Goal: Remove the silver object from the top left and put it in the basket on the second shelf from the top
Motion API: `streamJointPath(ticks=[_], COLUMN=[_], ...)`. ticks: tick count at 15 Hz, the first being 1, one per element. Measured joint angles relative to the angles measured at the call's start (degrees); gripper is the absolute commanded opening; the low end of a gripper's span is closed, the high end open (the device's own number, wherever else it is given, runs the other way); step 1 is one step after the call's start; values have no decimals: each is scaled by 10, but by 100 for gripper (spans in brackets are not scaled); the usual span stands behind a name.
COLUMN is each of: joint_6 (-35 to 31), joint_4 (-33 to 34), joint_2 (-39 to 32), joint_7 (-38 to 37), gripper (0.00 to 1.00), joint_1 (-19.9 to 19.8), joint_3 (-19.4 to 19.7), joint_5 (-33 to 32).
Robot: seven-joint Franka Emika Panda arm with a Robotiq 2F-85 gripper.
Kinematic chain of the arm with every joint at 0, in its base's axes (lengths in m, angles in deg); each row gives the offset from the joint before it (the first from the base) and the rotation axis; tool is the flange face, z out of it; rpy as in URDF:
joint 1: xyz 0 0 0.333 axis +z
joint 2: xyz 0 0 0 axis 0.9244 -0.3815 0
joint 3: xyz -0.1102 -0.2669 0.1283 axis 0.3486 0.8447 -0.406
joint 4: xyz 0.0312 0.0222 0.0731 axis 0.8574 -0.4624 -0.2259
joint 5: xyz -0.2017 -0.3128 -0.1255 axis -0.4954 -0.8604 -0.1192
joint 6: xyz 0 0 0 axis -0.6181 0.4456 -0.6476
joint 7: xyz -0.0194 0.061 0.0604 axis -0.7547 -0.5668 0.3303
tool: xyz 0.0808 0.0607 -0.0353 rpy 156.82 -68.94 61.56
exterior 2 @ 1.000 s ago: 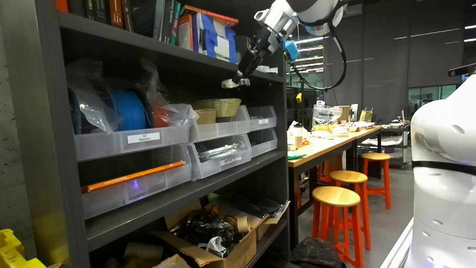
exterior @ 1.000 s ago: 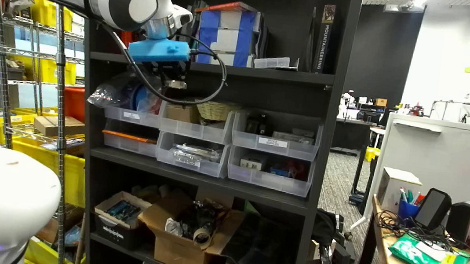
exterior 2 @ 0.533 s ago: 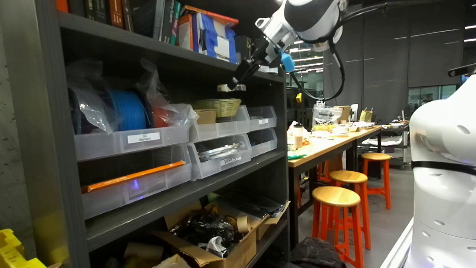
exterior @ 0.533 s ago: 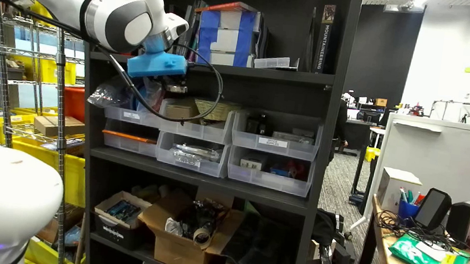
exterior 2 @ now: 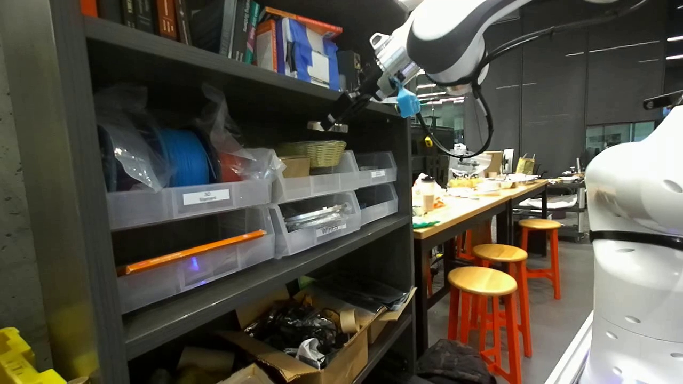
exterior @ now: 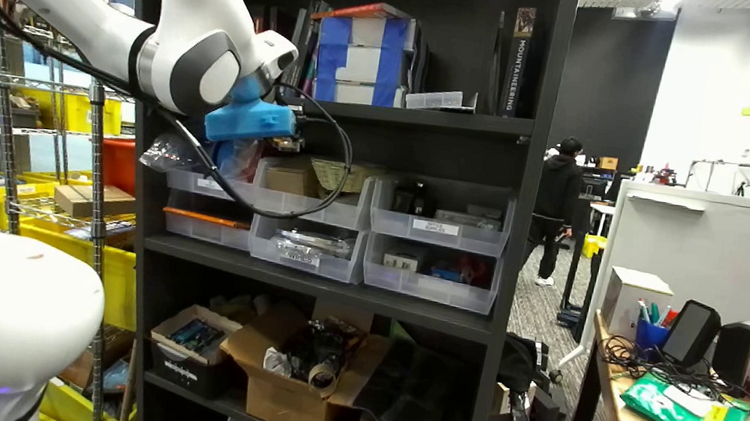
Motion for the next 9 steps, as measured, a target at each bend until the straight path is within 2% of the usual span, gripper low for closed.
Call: streamJointPath(ticks=[9], joint_6=[-42], joint_4=[2], joint_2=[-13], joint_7=[-21], gripper=[27], joint_1=[1], joint_3=[62], joint_5=[-58])
